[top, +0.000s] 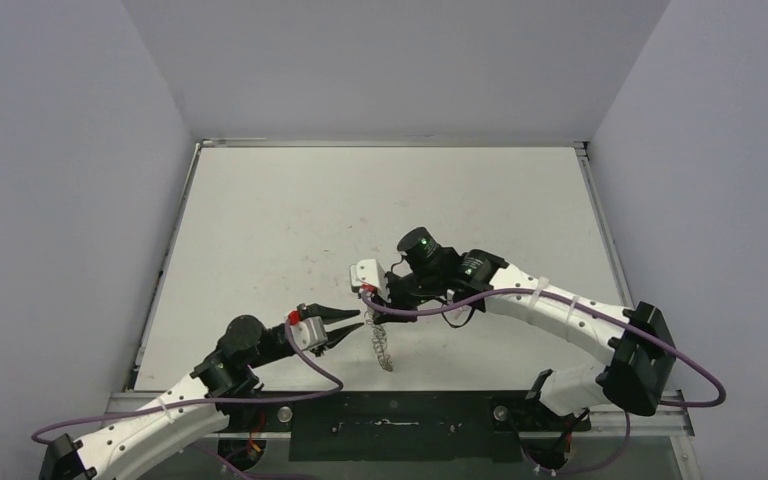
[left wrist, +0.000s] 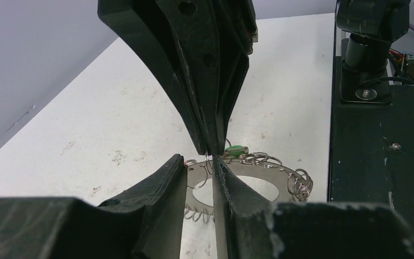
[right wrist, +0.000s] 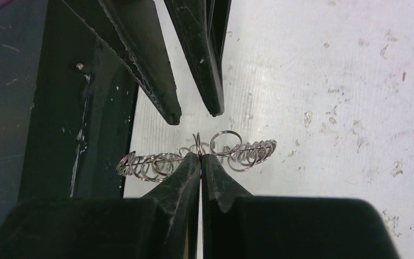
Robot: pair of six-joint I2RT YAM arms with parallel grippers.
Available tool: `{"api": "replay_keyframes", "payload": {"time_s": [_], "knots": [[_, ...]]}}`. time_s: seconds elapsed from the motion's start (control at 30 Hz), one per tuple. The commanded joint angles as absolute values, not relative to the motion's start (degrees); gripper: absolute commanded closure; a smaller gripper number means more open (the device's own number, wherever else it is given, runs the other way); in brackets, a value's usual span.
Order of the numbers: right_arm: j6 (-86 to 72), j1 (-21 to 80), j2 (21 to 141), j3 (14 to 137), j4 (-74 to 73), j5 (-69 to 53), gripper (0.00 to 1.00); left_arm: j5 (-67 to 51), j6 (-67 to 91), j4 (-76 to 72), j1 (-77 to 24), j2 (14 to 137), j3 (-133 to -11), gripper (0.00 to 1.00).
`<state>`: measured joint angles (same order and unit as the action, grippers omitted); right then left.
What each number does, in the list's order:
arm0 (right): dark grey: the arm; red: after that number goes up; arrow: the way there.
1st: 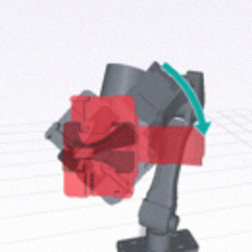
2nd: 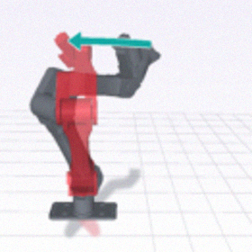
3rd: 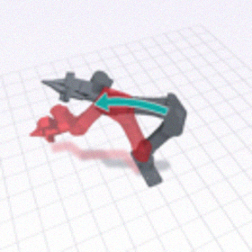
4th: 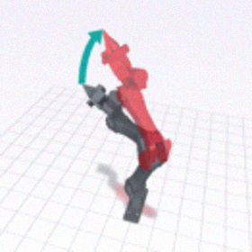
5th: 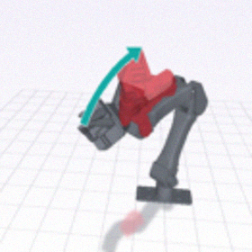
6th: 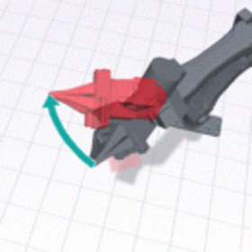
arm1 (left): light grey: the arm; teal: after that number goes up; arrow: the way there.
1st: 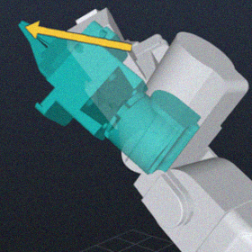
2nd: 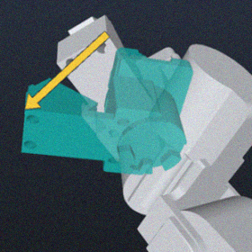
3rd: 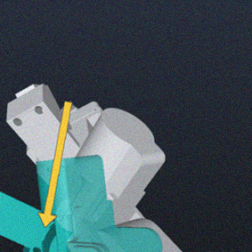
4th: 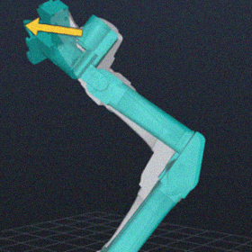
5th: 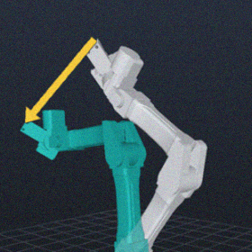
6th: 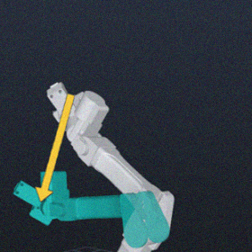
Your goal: Put the keys on the keyring
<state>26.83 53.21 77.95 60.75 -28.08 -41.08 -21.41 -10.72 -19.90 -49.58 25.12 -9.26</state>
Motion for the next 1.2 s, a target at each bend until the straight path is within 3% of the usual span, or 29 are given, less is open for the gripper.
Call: {"api": "replay_keyframes", "payload": {"time_s": [0.0,0.3,1.17], "knots": [[28.7,56.4,81.1,68.6,-38.4,-33.4,1.00,-19.6,-11.5,-16.3,-49.7,24.6,-13.0,0.77],[26.0,58.8,89.2,80.2,-49.3,-29.1,1.00,-21.8,-11.6,-15.1,-49.8,28.7,-14.7,0.77],[26.7,60.7,90.7,81.6,-48.6,-29.5,1.00,-26.4,-11.5,-21.1,-49.7,39.8,-17.0,0.80]]}}
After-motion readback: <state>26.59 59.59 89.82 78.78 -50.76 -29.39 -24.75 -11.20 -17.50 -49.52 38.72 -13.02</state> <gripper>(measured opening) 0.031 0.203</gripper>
